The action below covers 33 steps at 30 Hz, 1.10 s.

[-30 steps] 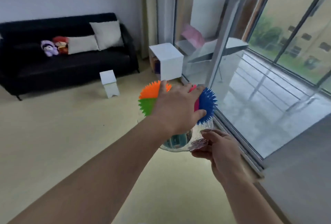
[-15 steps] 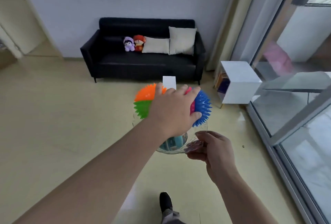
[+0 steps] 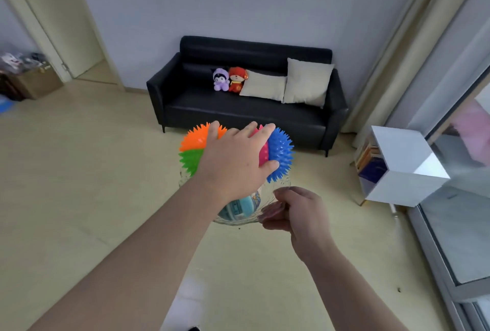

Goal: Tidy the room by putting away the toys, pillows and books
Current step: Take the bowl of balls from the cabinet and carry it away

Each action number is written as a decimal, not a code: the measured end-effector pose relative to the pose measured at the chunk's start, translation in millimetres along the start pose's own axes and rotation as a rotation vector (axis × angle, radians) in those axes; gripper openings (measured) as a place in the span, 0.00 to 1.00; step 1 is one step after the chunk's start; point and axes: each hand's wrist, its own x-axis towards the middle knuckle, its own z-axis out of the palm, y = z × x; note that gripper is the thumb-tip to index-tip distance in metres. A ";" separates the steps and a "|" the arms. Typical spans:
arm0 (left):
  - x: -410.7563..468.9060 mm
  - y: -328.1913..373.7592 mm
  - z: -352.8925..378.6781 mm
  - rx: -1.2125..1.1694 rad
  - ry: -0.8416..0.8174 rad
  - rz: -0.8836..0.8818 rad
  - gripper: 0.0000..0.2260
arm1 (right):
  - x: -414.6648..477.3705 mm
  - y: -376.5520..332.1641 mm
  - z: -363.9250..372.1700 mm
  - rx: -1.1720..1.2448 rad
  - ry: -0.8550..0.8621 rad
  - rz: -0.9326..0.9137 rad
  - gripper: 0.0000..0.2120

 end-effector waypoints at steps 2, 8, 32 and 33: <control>26.4 -26.1 8.9 -0.002 0.003 -0.016 0.32 | 33.2 -5.6 22.1 -0.018 -0.010 0.008 0.07; 111.9 -119.9 40.5 -0.020 0.005 -0.029 0.31 | 136.5 -18.5 100.8 -0.042 -0.023 0.030 0.07; 536.2 -533.6 132.1 0.050 -0.148 0.150 0.41 | 603.5 -104.5 450.0 -0.038 0.012 0.063 0.07; 557.4 -555.8 131.8 0.053 -0.145 0.138 0.42 | 628.0 -112.5 469.2 -0.044 0.001 0.061 0.07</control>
